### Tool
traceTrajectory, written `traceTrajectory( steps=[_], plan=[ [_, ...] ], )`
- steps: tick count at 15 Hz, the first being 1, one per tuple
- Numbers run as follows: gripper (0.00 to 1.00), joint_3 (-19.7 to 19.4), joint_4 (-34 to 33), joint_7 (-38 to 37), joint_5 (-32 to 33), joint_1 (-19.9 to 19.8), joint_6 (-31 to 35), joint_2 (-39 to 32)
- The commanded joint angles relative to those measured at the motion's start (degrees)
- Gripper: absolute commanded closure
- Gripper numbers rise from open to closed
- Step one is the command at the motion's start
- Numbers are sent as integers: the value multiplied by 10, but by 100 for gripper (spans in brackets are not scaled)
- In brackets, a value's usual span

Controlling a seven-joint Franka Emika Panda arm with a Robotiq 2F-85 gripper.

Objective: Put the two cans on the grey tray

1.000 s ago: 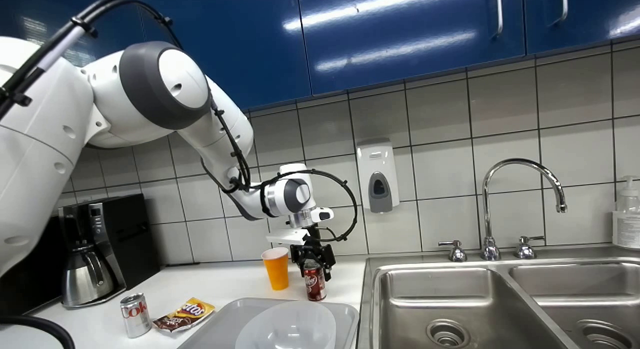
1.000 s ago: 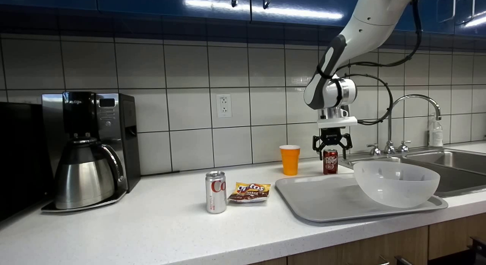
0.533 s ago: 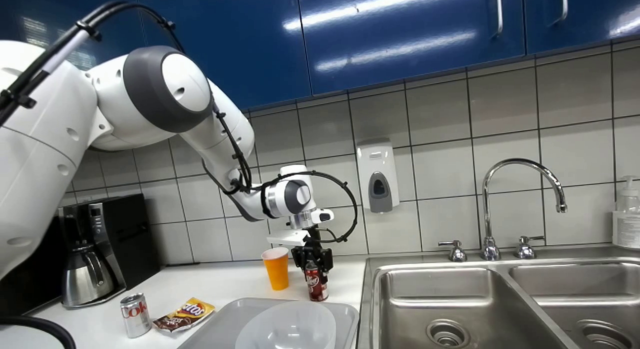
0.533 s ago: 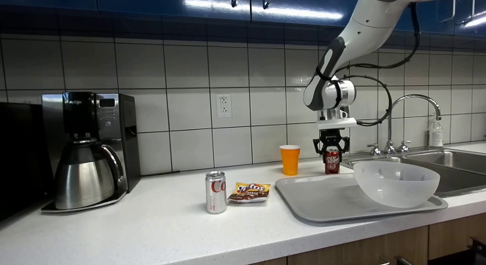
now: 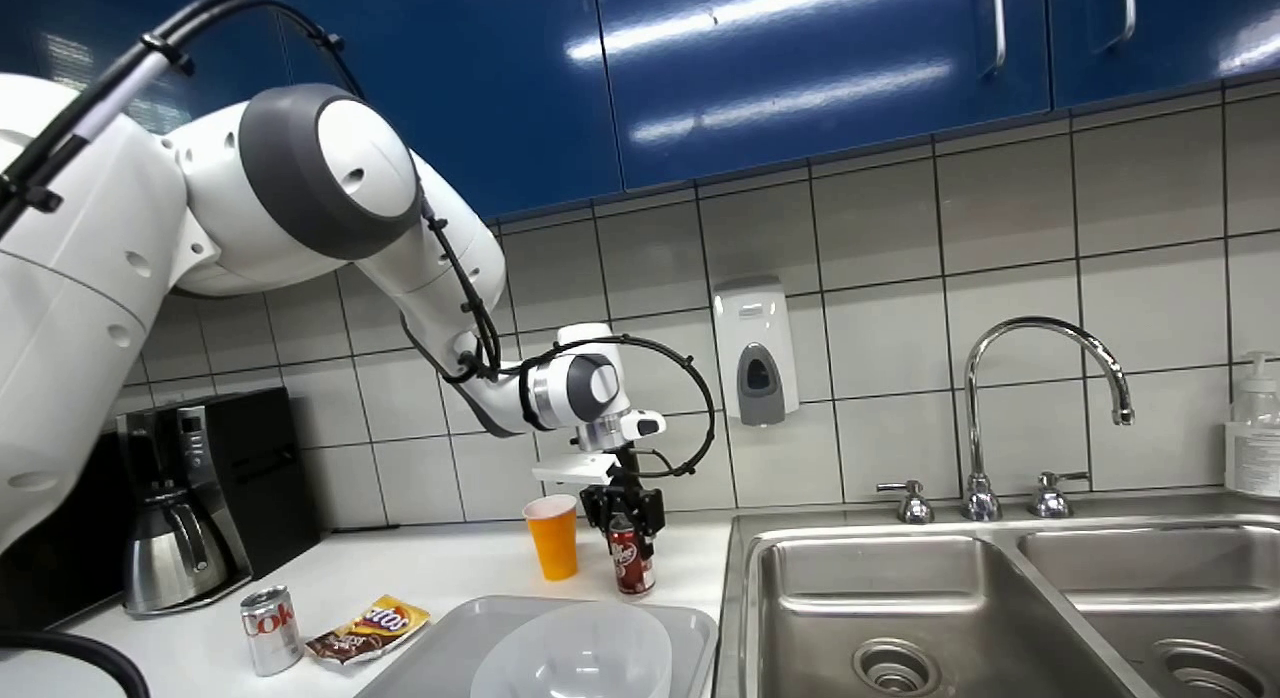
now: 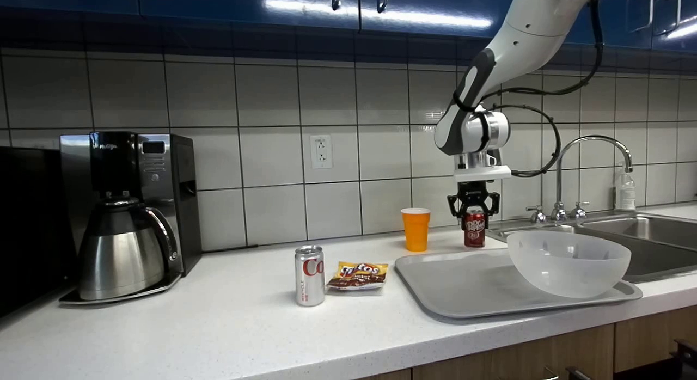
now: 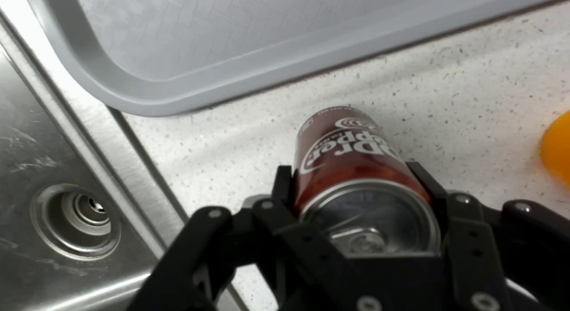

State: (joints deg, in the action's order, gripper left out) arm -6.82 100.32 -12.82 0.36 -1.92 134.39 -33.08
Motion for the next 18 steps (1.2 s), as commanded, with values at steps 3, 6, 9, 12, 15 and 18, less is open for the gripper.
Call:
traceTrajectory(
  steps=[3, 6, 9, 12, 15, 18],
  plan=[
    [61, 14, 64, 40, -7, -8, 15, 85],
    [61, 16, 101, 55, -6, -7, 12, 124],
    [61, 20, 147, 59, 1, 1, 21, 162],
    [61, 28, 188, 62, 3, 9, 31, 197],
    [61, 39, 220, 65, 2, 17, 44, 222],
    [61, 52, 246, 71, -1, 27, 59, 236]
  ],
)
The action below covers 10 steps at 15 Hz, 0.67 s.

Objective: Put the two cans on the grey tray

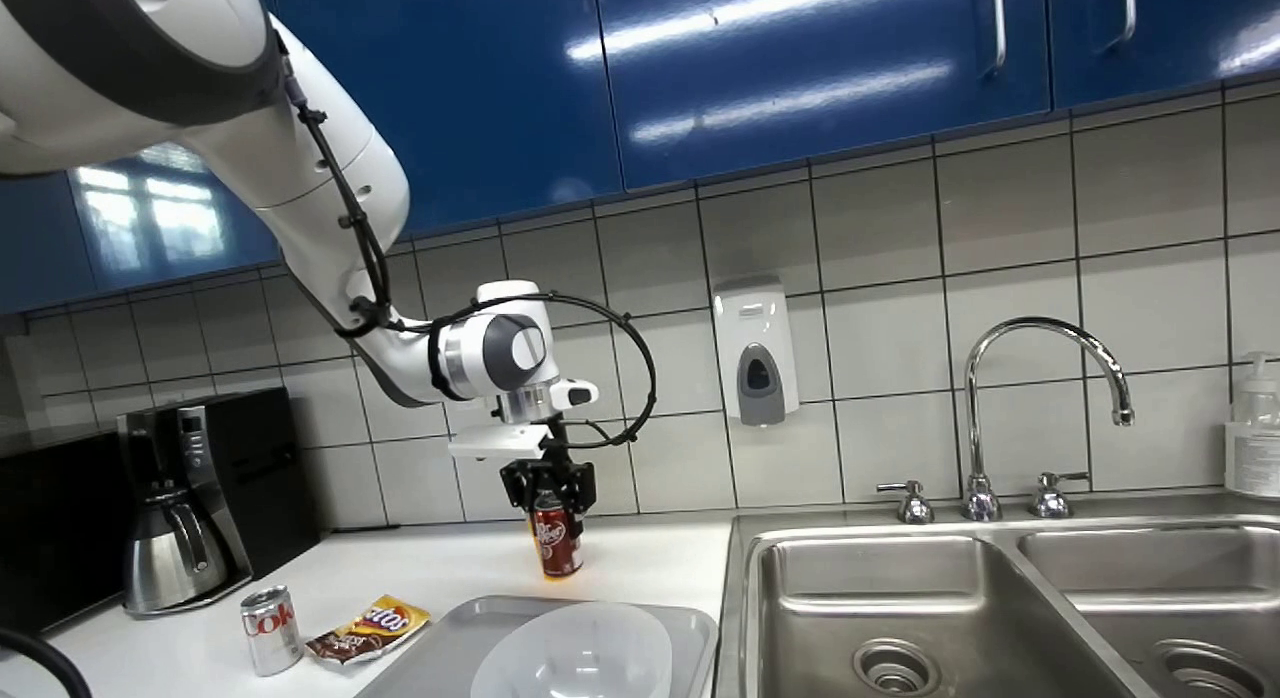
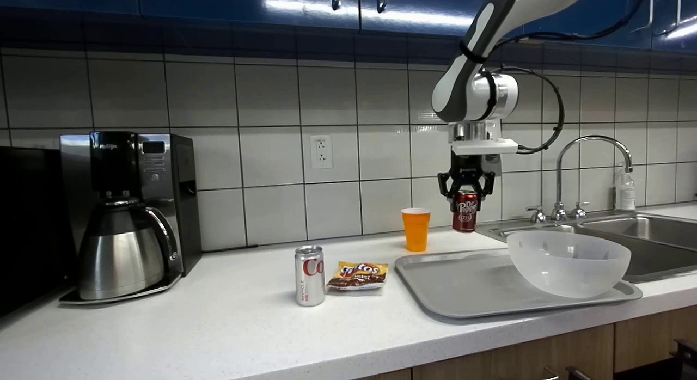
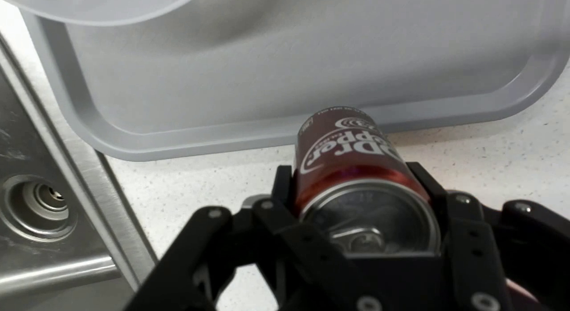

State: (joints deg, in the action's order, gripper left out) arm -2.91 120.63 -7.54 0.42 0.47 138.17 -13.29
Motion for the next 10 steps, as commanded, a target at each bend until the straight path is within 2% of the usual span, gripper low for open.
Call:
traceTrajectory(
  steps=[1, 10],
  plan=[
    [61, 18, 49, 22, -5, 5, 26, 40],
    [61, 55, 84, 58, -11, 22, 54, 32]
  ],
)
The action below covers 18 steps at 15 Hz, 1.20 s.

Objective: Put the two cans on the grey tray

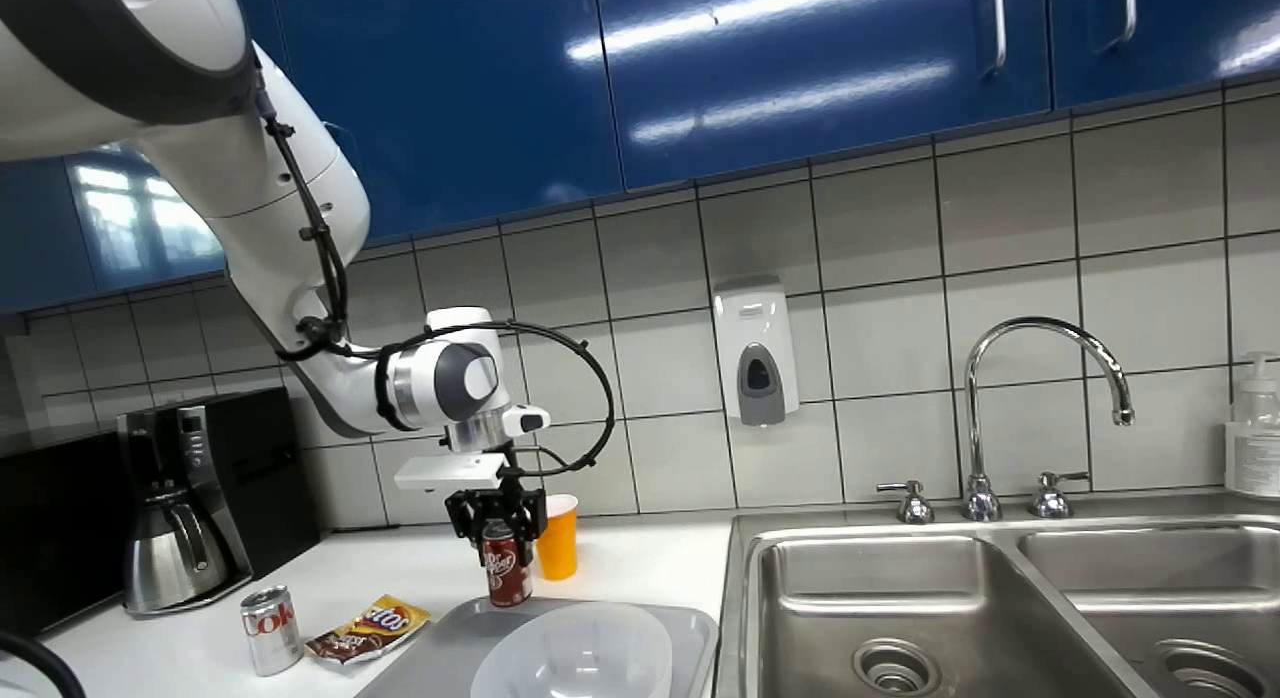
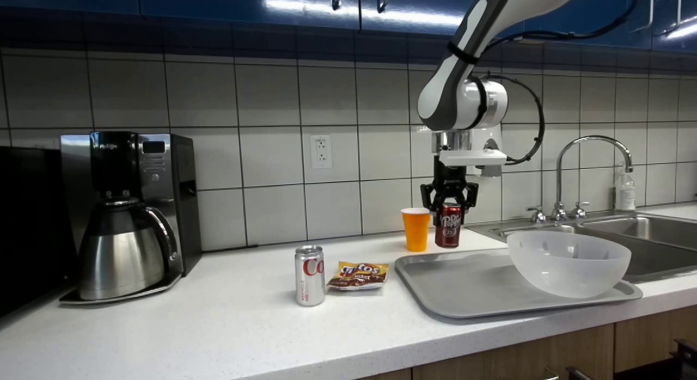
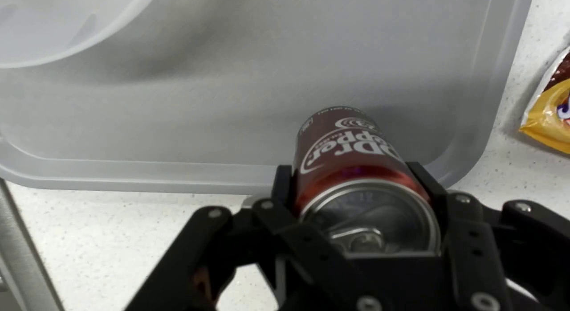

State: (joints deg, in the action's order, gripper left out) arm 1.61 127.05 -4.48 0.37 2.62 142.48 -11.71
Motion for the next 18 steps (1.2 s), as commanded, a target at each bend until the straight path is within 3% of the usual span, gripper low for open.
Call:
traceTrajectory(
  steps=[1, 17, 18],
  plan=[
    [61, 11, 23, 30, -8, 2, 12, 16],
    [61, 12, 46, 52, 8, 8, 16, -2],
    [11, 11, 47, 49, 12, 10, 16, -1]
  ],
)
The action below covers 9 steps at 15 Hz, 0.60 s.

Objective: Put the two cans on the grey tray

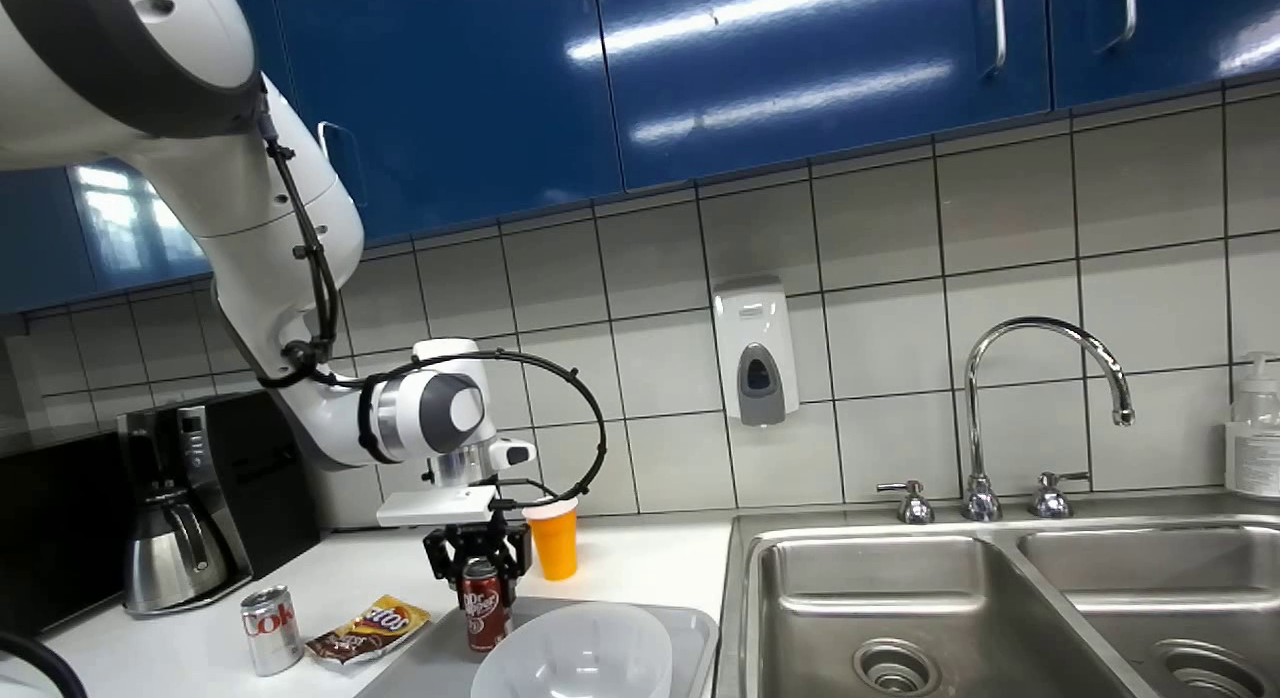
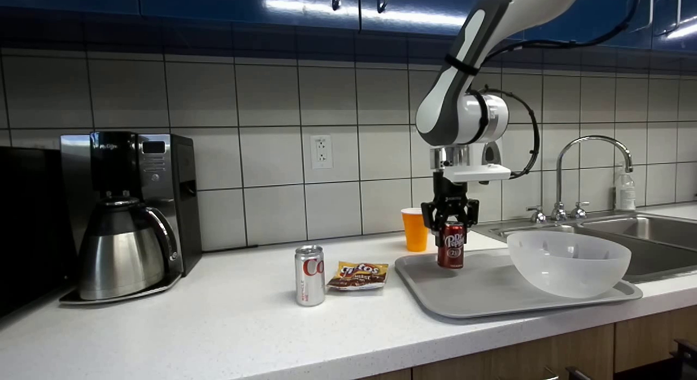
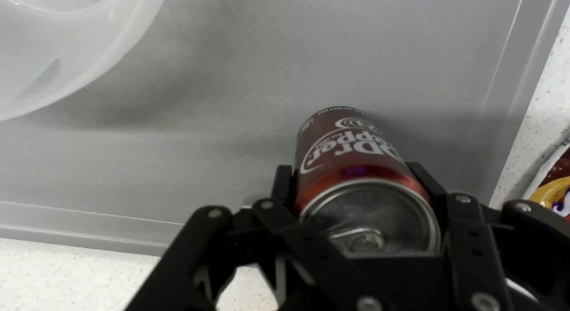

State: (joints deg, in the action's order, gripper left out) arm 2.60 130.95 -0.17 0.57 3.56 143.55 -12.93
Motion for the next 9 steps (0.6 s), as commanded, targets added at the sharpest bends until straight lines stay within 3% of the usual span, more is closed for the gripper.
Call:
traceTrajectory(
  steps=[1, 3, 9],
  plan=[
    [9, 1, 10, 6, 12, 0, 6, 13],
    [0, 1, 12, 7, 12, 0, 7, 17],
    [0, 4, 23, 16, 7, -1, 8, 53]
  ],
)
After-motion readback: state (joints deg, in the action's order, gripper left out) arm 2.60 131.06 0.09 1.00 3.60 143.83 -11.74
